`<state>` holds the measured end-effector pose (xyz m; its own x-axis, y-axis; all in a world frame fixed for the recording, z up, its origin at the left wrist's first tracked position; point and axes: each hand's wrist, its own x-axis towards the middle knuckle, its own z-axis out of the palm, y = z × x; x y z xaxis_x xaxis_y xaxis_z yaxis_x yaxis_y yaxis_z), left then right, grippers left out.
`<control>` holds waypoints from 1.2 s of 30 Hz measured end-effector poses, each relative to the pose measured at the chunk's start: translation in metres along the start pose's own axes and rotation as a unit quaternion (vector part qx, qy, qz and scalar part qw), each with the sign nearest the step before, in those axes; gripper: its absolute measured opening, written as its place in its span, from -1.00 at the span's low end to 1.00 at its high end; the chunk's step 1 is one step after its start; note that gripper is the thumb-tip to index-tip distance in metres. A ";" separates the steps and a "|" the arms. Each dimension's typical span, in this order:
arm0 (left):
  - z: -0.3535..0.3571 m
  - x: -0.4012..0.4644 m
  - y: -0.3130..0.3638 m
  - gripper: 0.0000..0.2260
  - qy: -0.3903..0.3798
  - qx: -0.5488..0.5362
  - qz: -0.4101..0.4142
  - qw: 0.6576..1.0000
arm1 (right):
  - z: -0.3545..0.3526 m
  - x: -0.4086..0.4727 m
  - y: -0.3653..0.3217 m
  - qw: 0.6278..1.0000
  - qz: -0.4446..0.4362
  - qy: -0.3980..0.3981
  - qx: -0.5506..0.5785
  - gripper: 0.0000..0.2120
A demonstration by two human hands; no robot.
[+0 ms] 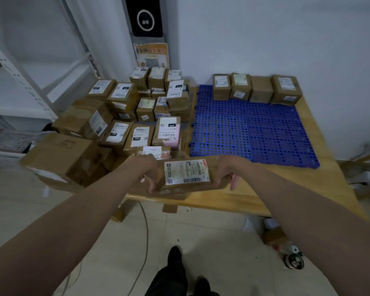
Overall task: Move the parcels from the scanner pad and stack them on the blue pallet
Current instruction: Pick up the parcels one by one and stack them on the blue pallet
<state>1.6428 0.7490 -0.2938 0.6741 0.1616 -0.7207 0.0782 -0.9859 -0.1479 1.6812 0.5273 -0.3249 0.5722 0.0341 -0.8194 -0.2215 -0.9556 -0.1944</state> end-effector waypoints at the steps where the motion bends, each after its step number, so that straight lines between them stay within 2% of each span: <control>1: -0.007 -0.003 0.010 -0.20 0.013 0.005 0.008 1.000 | -0.007 -0.003 0.009 1.000 -0.005 0.018 0.013 -0.08; 3: -0.022 -0.009 0.029 -0.15 0.049 0.023 0.023 0.998 | -0.023 -0.011 0.024 0.997 0.005 0.059 0.041 -0.11; 6: -0.045 -0.014 0.053 -0.26 0.105 0.060 0.033 0.992 | -0.044 -0.018 0.043 0.990 -0.002 0.137 -0.033 -0.46; 8: -0.059 -0.010 0.064 -0.36 0.127 0.034 0.046 0.990 | -0.057 -0.017 0.049 0.978 -0.017 0.196 -0.065 -0.71; 9: -0.065 -0.008 0.069 -0.39 0.134 0.015 0.055 0.989 | -0.062 -0.017 0.050 0.973 -0.017 0.219 -0.076 -0.75; 10: -0.071 -0.004 0.073 -0.40 0.144 -0.012 0.067 0.987 | -0.069 -0.013 0.051 0.967 -0.011 0.246 -0.073 -0.70; 12: -0.081 0.006 0.081 -0.43 0.173 -0.072 0.083 0.979 | -0.080 -0.004 0.049 0.957 -0.025 0.289 0.025 -0.64; 13: -0.086 0.012 0.085 -0.45 0.187 -0.091 0.085 0.974 | -0.085 0.003 0.048 0.947 -0.058 0.301 0.093 -0.66; 15: -0.095 0.026 0.093 -0.44 0.204 -0.109 0.091 0.969 | -0.089 0.013 0.041 0.939 -0.086 0.253 0.214 -0.72; 17: -0.107 0.041 0.102 -0.40 0.211 -0.135 0.097 0.963 | -0.090 0.021 0.030 0.933 -0.073 0.160 0.314 -0.63; 19: -0.121 0.058 0.110 -0.38 0.213 -0.158 0.096 0.959 | -0.098 0.033 0.018 0.932 -0.102 0.122 0.325 -0.61; 22: -0.145 0.086 0.119 -0.33 0.214 -0.172 0.093 0.957 | -0.123 0.057 0.003 0.917 -0.137 0.116 0.355 -0.64; 25: -0.168 0.120 0.123 -0.06 0.224 -0.158 0.117 0.955 | -0.151 0.084 -0.004 0.911 -0.144 0.132 0.362 -0.64; 27: -0.182 0.140 0.126 0.03 0.211 -0.136 0.142 0.957 | -0.170 0.097 -0.007 0.908 -0.146 0.125 0.372 -0.60; 32: -0.212 0.175 0.134 -0.06 0.191 -0.051 0.207 0.958 | -0.202 0.124 -0.013 0.895 -0.166 0.110 0.399 -0.45; 36: -0.231 0.205 0.133 -0.07 0.199 -0.147 0.167 0.954 | -0.226 0.142 -0.016 0.899 -0.184 0.090 0.387 -0.44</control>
<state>1.9612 0.6411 -0.3041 0.9182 -0.1365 -0.3719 -0.0275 -0.9585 0.2839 1.9448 0.4816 -0.3159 0.8221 0.1925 -0.5358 -0.4340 -0.3972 -0.8086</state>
